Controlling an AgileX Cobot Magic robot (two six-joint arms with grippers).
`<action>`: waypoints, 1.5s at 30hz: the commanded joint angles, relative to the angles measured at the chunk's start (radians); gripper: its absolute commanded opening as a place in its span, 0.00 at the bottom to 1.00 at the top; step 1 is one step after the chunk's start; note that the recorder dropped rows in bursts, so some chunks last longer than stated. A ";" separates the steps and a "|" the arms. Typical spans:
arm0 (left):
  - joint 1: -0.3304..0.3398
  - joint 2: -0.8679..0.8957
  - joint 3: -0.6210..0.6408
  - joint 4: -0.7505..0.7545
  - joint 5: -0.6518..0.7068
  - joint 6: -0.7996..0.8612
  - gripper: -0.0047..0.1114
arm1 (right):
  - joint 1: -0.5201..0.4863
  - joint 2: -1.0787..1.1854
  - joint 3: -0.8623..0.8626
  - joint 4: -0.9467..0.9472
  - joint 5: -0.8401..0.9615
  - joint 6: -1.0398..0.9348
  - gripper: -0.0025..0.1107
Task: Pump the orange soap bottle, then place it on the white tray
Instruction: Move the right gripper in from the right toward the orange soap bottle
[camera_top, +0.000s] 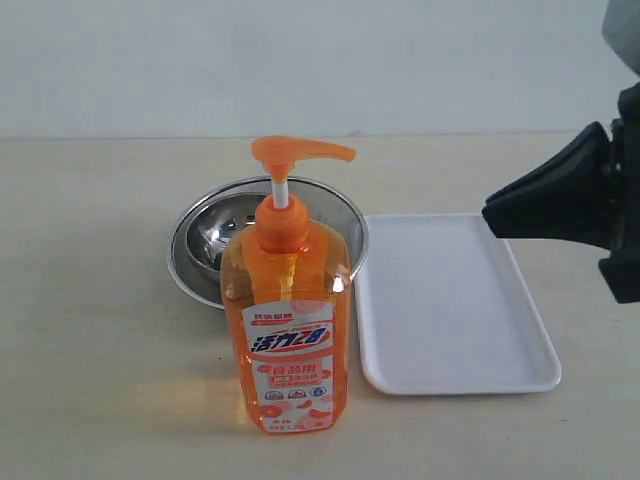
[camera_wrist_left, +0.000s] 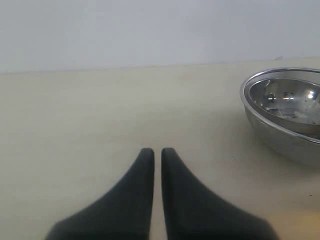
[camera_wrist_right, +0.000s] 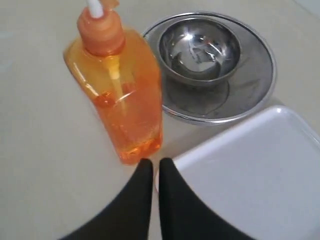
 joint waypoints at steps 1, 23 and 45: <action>0.002 -0.003 0.003 -0.009 0.000 0.000 0.08 | 0.057 0.023 -0.006 0.006 0.001 -0.023 0.19; 0.002 -0.003 0.003 -0.009 0.000 0.000 0.08 | 0.083 0.091 -0.006 0.069 -0.103 0.007 0.56; 0.002 -0.003 0.003 -0.009 0.000 0.000 0.08 | 0.083 0.091 -0.006 0.075 -0.116 0.010 0.56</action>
